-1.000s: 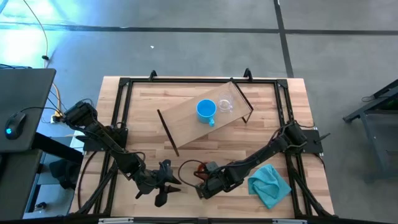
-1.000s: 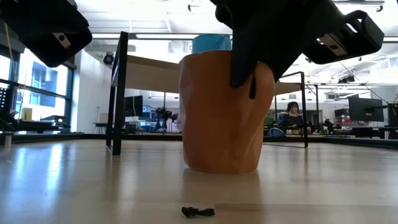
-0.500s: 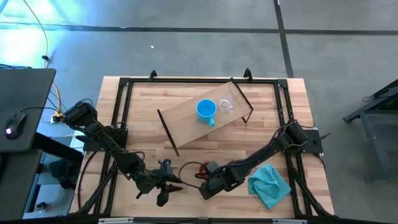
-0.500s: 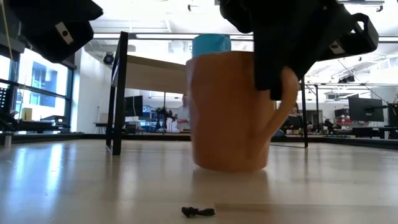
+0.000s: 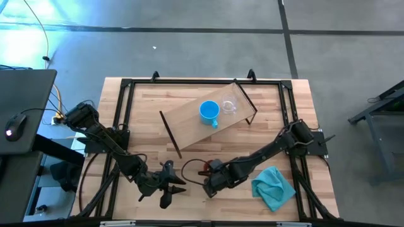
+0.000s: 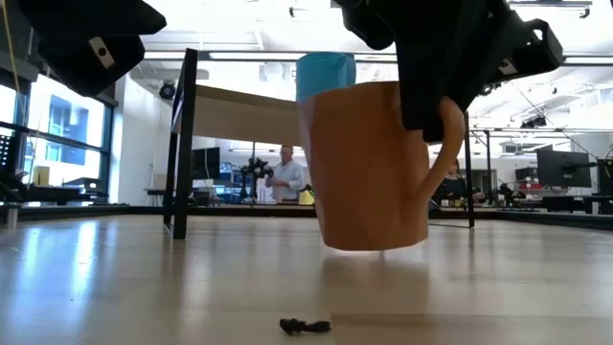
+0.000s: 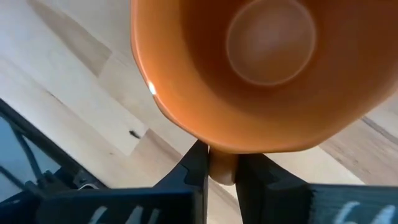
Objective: Stack small to large cups/mugs on shelf
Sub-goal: Put the orange mug on the shelf
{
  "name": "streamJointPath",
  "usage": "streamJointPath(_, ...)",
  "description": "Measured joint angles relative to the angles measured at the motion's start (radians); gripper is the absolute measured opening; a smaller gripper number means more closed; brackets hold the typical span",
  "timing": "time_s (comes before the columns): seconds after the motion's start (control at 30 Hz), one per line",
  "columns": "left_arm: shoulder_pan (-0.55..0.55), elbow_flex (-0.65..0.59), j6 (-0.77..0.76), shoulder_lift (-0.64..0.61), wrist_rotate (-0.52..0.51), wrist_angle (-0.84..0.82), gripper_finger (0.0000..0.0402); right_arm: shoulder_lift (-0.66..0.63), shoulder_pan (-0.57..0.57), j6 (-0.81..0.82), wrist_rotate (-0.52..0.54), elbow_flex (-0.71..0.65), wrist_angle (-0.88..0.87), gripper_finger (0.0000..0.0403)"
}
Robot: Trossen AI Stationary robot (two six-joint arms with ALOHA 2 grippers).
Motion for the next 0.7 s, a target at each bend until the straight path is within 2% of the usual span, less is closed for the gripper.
streamJointPath(0.13,0.0,0.0,0.0,0.0,-0.005,-0.001,0.0124,-0.002,-0.014,-0.024,-0.046,0.0,0.022,0.0023)
streamJointPath(0.7,-0.001,0.0,-0.002,0.0,-0.011,-0.039,0.0124,-0.1,-0.042,-0.017,-0.027,0.001,-0.012,0.002)
